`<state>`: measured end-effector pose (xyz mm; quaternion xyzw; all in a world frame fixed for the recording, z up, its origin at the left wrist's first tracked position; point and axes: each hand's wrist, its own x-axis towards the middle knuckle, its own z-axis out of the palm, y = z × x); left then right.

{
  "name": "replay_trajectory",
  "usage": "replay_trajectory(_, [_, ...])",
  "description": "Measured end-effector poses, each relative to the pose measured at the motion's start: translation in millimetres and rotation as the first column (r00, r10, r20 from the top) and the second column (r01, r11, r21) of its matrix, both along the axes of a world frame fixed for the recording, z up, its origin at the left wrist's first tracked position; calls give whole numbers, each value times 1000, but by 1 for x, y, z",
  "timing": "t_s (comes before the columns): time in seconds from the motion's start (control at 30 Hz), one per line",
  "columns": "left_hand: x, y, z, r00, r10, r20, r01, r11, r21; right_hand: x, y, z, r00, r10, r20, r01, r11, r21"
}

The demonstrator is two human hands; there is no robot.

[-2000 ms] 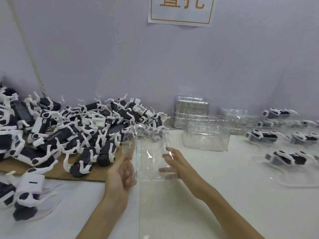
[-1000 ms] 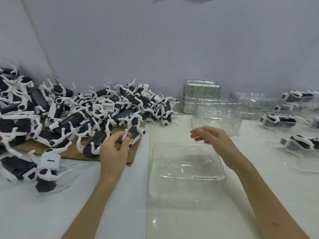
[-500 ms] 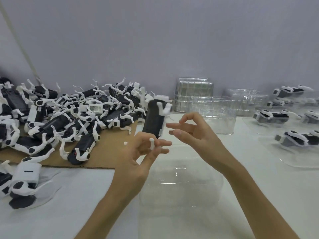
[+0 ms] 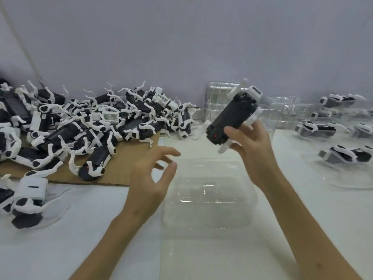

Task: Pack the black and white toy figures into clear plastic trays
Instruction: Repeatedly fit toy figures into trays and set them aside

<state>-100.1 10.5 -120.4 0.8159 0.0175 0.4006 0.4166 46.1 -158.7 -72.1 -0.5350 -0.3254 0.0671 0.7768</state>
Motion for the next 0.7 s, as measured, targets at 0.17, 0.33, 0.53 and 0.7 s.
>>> replay_trajectory(0.17, [7, 8, -14, 939, -99, -329, 101, 995, -11, 14, -8, -6, 998, -41, 56, 50, 984, -170])
replay_trajectory(0.33, [8, 13, -17, 952, -55, -301, 33, 996, -79, 5, -3, -13, 958, 38, 284, 83, 912, -402])
replay_trajectory(0.53, [10, 19, -19, 951, -74, -300, 21, 984, -177, 5, 1, -24, 927, 109, 358, 160, 748, -644])
replay_trajectory(0.7, [9, 16, -17, 953, -74, -295, 20, 983, -180, 5, 2, -24, 921, 141, 363, 169, 696, -698])
